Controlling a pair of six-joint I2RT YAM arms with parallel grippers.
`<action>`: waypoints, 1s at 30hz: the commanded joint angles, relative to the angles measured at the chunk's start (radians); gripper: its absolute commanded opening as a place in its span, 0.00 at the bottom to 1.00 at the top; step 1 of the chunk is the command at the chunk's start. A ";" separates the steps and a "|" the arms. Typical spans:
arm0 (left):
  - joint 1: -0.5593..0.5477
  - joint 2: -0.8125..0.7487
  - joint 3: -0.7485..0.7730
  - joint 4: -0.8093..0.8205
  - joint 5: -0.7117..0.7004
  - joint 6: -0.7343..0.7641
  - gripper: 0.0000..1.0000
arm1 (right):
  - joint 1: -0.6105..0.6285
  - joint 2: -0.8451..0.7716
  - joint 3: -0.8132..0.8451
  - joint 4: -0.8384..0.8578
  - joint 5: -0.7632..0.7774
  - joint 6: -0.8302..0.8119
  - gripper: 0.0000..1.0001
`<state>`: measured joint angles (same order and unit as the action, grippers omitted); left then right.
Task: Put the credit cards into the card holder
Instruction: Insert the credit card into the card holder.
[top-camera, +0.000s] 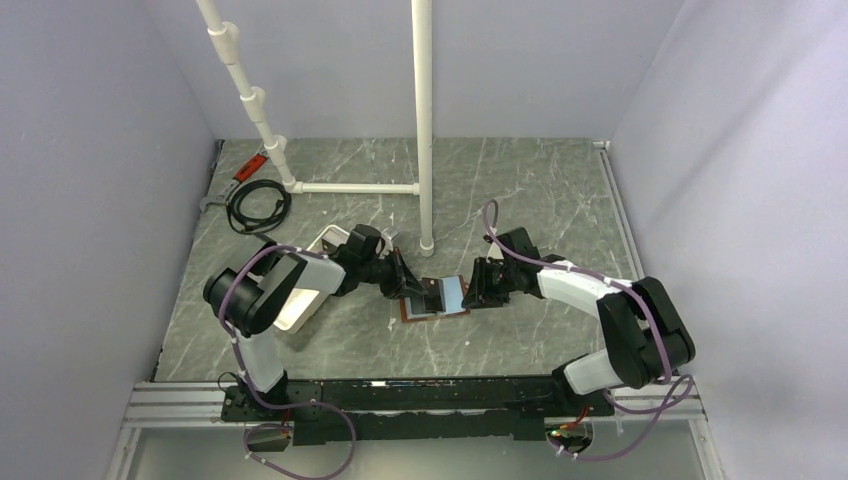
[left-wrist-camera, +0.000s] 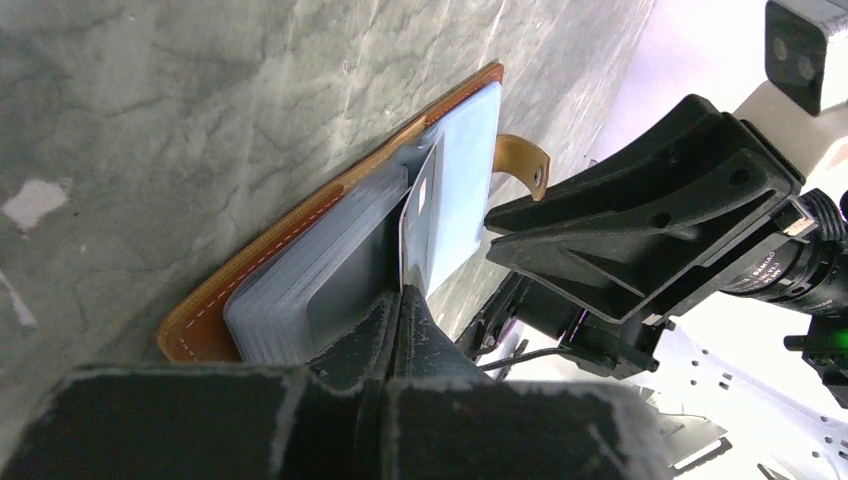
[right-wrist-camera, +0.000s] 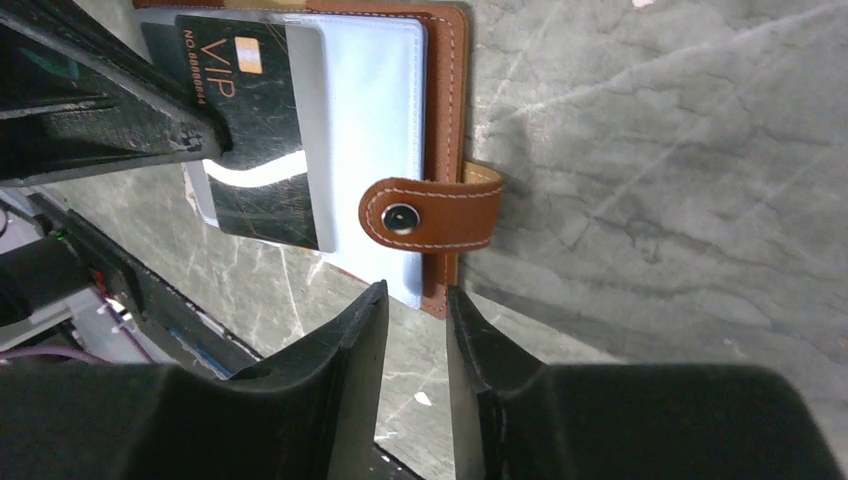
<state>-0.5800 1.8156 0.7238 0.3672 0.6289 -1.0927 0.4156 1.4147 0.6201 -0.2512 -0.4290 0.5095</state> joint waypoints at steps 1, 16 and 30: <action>-0.018 0.029 0.006 0.028 -0.049 0.004 0.00 | -0.002 0.033 0.025 0.113 -0.075 0.024 0.29; -0.082 0.009 0.020 -0.021 -0.179 -0.010 0.19 | -0.003 0.082 -0.034 0.175 -0.091 0.073 0.00; -0.135 -0.062 0.145 -0.422 -0.297 0.115 0.64 | -0.003 0.087 -0.032 0.156 -0.076 0.050 0.00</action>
<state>-0.6849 1.7603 0.8352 0.1768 0.4519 -1.0580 0.4137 1.4994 0.5926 -0.1040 -0.5087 0.5724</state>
